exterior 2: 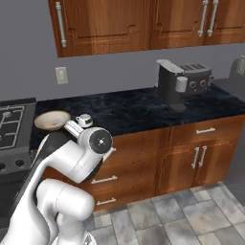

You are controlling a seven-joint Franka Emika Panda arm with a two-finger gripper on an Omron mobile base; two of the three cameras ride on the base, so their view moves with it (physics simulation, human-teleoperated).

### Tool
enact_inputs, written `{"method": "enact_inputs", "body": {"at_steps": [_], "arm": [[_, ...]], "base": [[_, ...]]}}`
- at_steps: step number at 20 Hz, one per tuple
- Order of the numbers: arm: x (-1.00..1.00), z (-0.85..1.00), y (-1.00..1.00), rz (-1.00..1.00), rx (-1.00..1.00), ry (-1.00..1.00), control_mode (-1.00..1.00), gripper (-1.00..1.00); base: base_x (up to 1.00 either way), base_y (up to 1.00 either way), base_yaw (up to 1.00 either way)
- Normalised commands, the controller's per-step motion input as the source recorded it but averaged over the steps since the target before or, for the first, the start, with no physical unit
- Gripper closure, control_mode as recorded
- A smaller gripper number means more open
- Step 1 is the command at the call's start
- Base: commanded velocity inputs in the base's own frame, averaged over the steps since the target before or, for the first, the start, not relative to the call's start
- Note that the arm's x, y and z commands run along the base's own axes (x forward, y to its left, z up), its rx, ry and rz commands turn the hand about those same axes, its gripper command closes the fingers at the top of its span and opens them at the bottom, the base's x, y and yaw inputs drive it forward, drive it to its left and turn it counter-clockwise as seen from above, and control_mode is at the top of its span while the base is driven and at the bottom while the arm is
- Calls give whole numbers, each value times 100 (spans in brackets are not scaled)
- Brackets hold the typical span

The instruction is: Clear the mugs and bowl far away from the sink.

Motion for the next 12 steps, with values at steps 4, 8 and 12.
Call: {"method": "enact_inputs", "body": {"at_steps": [4,8,12], "arm": [[0,0,0,0,0,0,100,-100],[0,0,0,0,0,0,100,-100],[0,0,0,0,0,0,100,-100]], "base": [[-26,-18,-60],[-24,-5,-77],[-14,0,-85]]}}
